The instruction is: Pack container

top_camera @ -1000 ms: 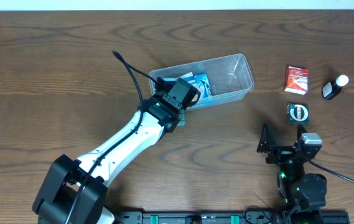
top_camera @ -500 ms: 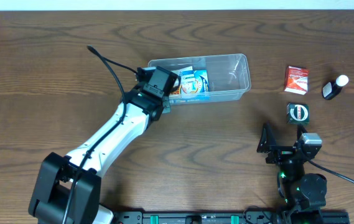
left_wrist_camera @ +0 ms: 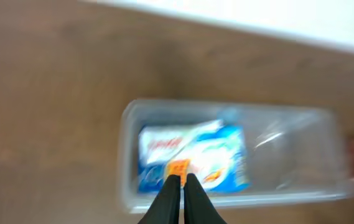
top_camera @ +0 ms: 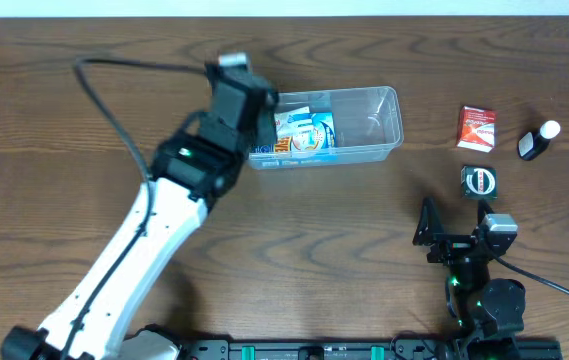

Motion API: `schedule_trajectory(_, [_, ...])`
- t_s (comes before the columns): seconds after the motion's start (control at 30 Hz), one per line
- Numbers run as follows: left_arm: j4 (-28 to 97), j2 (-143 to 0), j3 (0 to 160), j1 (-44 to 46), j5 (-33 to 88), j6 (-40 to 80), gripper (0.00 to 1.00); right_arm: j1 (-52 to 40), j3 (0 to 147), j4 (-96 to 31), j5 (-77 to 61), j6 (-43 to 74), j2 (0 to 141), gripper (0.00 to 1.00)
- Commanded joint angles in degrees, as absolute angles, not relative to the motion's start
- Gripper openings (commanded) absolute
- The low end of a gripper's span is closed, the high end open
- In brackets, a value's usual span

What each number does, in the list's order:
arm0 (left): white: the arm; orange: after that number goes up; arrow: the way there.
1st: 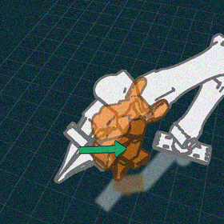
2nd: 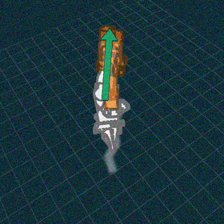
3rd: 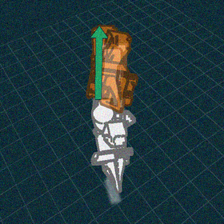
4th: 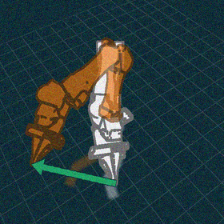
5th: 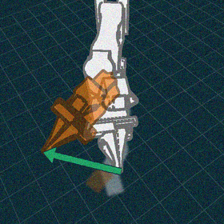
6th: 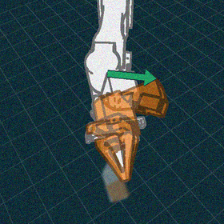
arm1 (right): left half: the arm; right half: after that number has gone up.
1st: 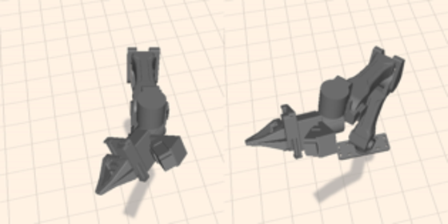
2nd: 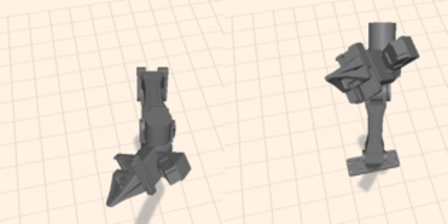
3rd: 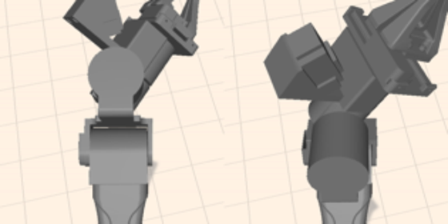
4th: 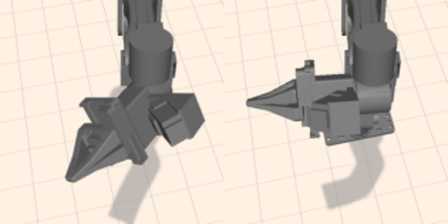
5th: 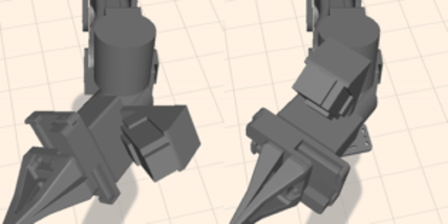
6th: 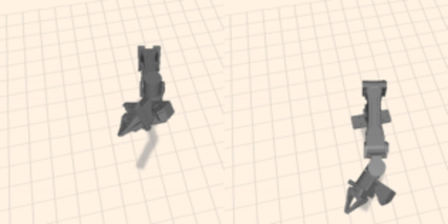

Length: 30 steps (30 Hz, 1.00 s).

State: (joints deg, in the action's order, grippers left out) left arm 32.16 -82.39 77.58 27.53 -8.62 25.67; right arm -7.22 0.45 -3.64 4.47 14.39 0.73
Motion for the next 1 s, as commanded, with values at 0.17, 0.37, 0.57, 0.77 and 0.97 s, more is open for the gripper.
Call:
schedule_trajectory(0.17, [32.4,-90.7,87.1,23.6,1.1,23.0,0.06,-6.8,0.3,-3.8,4.4,13.6,0.6,0.99])
schedule_trajectory(0.37, [33.2,-94.4,88.2,18.2,10.5,23.0,0.06,-6.8,0.3,-3.8,4.5,13.6,0.6,0.99])
schedule_trajectory(0.57, [35.6,-95.8,88.2,19.0,14.6,24.3,0.06,-6.8,0.3,-3.8,4.4,13.6,0.6,0.99])
schedule_trajectory(0.77, [38.5,-100.4,88.2,23.7,14.5,24.3,0.06,-6.8,0.3,-3.8,4.5,13.6,0.6,0.99])
schedule_trajectory(0.97, [44.2,-108.2,92.3,24.6,14.5,23.1,0.06,-6.8,0.3,-3.8,4.5,13.6,0.6,0.99])
